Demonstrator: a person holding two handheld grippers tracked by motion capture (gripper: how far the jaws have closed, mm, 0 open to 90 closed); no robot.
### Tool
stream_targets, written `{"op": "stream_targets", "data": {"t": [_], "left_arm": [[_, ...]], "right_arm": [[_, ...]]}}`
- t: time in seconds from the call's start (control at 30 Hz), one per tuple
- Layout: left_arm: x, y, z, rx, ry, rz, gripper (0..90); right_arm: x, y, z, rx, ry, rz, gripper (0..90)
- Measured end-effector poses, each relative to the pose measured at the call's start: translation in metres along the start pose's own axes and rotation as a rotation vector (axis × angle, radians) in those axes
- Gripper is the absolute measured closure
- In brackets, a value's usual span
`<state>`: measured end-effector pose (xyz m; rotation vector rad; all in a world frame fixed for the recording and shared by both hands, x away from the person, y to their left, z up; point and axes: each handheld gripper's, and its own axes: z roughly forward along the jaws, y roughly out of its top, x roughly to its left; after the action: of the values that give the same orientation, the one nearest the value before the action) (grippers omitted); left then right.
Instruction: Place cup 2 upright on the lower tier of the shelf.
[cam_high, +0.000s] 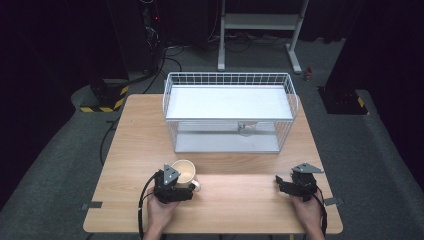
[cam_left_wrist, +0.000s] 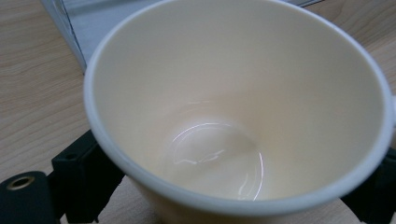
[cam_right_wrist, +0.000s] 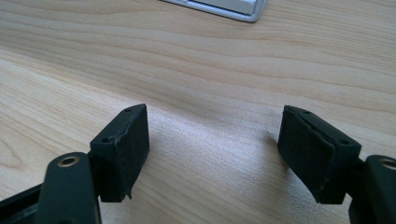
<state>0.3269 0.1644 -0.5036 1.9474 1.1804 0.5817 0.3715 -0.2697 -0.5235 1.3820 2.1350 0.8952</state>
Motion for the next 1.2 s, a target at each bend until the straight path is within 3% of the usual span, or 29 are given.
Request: {"op": "stream_targets", "data": {"t": [0.57,1.2], "left_arm": [[-0.004,0.011,0.002,-0.015,-0.01,0.007,8.4],[-0.009,0.044,0.013,-0.019,-0.038,0.028,8.4]], "right_arm": [[0.0,0.0,0.0,0.001,-0.001,0.002,25.0],[0.0,0.0,0.0,-0.001,0.001,-0.003,24.9]]}}
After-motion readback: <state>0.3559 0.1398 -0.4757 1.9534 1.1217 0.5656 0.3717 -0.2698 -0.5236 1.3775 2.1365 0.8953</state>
